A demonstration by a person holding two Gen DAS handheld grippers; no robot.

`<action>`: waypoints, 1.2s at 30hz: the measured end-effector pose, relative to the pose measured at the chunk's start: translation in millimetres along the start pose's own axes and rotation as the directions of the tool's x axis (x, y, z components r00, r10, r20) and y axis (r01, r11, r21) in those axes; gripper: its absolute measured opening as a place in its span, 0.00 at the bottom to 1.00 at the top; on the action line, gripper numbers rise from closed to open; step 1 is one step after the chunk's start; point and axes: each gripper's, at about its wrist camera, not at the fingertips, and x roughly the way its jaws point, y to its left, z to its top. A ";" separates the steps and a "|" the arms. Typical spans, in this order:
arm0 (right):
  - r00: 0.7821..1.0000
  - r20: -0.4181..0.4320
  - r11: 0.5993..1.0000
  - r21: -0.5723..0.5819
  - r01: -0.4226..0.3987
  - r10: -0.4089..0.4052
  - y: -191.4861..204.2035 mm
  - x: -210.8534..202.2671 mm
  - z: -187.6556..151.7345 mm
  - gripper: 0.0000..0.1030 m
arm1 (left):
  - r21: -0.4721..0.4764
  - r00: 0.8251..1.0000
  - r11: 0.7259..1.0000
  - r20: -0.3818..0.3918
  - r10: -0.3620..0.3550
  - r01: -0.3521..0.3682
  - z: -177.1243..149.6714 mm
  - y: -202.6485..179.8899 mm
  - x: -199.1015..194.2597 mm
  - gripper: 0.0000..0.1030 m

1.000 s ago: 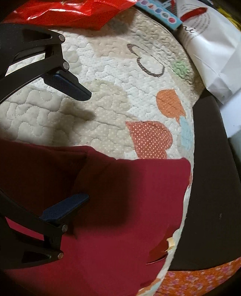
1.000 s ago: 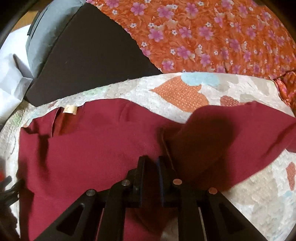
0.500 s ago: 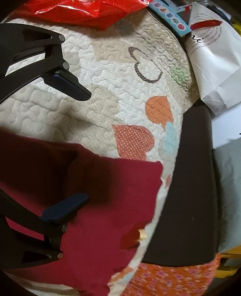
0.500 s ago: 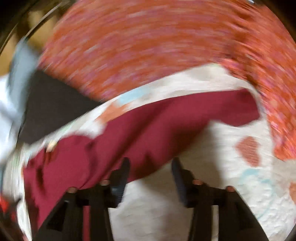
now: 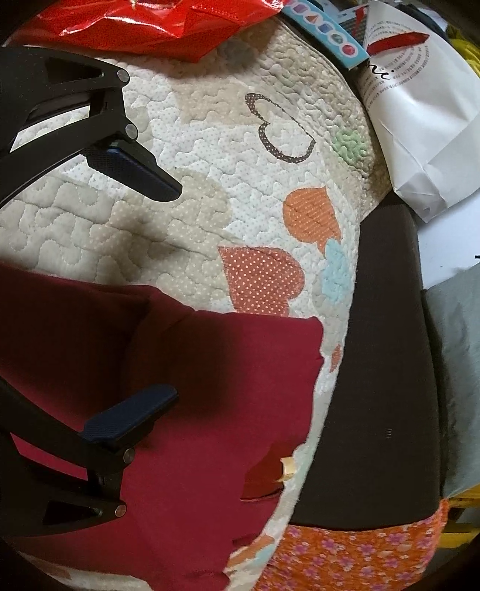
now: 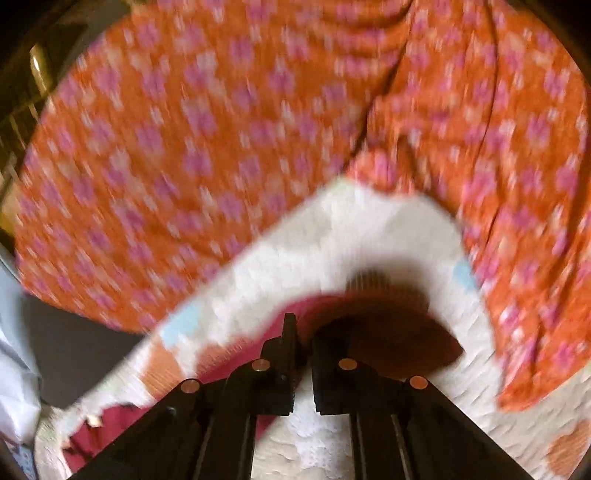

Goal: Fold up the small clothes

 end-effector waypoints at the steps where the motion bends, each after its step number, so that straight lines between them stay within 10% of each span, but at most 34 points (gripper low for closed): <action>1: 1.000 0.011 1.000 -0.018 -0.024 0.024 7.1 -11.4 4.9 0.06 | -0.004 1.000 1.000 0.004 -0.004 0.004 0.8 0.4 -1.6 0.98; 7: 0.967 0.009 0.933 -0.266 -0.242 0.254 113.1 -77.6 -8.9 0.06 | -0.035 0.999 0.999 0.036 -0.015 0.016 5.6 8.7 -16.3 0.98; 13: 0.851 -0.280 0.668 -0.528 -0.524 0.445 276.4 -84.0 -123.9 0.06 | -0.096 0.999 0.995 0.045 -0.029 0.033 9.9 24.1 -21.2 0.98; 17: 0.797 -0.460 0.571 -0.558 -0.603 0.392 338.0 -32.1 -234.4 0.08 | -0.134 0.998 0.989 0.035 -0.053 0.057 11.7 31.7 -18.7 0.98; 20: 0.741 -0.646 0.598 -0.526 -0.605 0.181 345.6 19.8 -301.0 0.25 | -0.137 0.997 0.988 0.037 -0.063 0.068 12.5 33.3 -17.0 0.98; 30: 0.750 -0.578 0.643 -0.448 -0.621 0.321 324.8 -8.6 -260.5 0.32 | -0.182 0.991 0.975 0.000 -0.134 0.132 11.7 32.3 -10.2 0.98; 33: 0.752 -0.579 0.590 -0.501 -0.633 0.315 348.0 -13.6 -280.8 0.32 | -0.168 0.995 0.981 0.008 -0.100 0.099 12.4 33.0 -12.8 0.98; 36: 0.809 -0.537 0.528 -0.627 -0.572 0.239 374.0 -8.4 -310.8 0.32 | -0.188 0.997 0.979 0.028 -0.076 0.080 14.3 41.7 -16.1 0.98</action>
